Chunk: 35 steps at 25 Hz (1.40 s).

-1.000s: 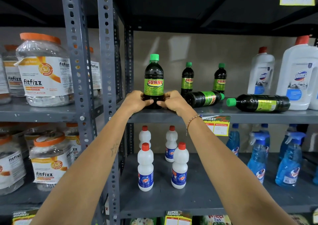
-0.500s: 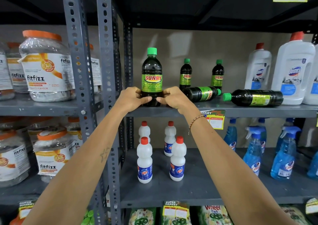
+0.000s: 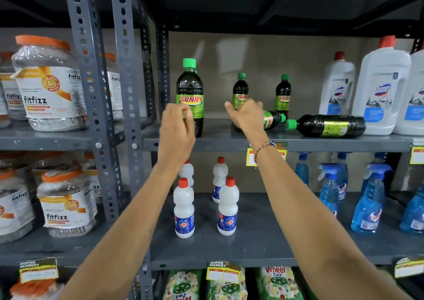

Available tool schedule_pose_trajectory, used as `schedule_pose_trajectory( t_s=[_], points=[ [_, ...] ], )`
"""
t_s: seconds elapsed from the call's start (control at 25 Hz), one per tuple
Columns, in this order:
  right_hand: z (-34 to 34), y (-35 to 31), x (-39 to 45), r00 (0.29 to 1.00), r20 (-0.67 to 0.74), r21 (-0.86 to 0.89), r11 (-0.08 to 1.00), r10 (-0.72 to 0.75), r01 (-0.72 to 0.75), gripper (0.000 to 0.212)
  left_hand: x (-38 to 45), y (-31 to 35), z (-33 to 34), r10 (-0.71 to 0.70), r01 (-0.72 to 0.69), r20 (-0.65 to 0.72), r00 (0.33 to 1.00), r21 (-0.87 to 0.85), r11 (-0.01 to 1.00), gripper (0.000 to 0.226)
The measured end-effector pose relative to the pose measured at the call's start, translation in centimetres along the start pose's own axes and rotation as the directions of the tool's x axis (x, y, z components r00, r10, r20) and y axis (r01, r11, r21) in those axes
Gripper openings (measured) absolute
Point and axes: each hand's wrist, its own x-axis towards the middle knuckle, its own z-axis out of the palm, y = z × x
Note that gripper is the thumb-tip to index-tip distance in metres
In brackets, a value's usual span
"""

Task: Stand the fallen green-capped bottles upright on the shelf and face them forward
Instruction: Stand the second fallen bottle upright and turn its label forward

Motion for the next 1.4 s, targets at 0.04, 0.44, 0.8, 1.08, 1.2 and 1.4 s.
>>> schedule_pose_trajectory(
  t_s=[0.04,0.44,0.8,1.08,1.2,1.4],
  points=[
    [-0.4,0.5,0.9,0.997,-0.022,-0.047,0.996,0.076,-0.077,0.066,-0.8,0.9,1.3,0.08,-0.079,0.05,0.996,-0.012,0.997,0.021],
    [-1.8,2.1,5.7,0.845,0.376,-0.061,0.92,0.381,-0.388,0.105,-6.5,1.2,9.2,0.173,-0.275,0.263,0.949,0.428,0.861,0.04],
    [-9.3,0.6,4.9,0.687,0.677,-0.352,0.936,0.264,-0.012,0.036,-6.2,1.0,10.3,0.226,-0.268,0.145,0.963,0.533,0.802,0.037],
    [-3.4,0.9,5.3,0.858,0.475,-0.619,0.767,0.196,0.168,0.058,-6.3,0.7,10.5,0.272,-0.282,0.1,0.957,0.535,0.797,0.033],
    [-2.9,2.5,5.4,0.922,0.326,-0.555,0.832,0.209,0.008,0.066,-6.3,0.8,10.8,0.268,-0.266,0.078,0.96,0.546,0.795,0.032],
    [-2.0,4.4,5.6,0.988,0.134,0.012,0.996,0.083,-0.085,0.063,-5.9,0.8,10.8,0.251,-0.257,0.086,0.964,0.535,0.805,0.032]
  ],
)
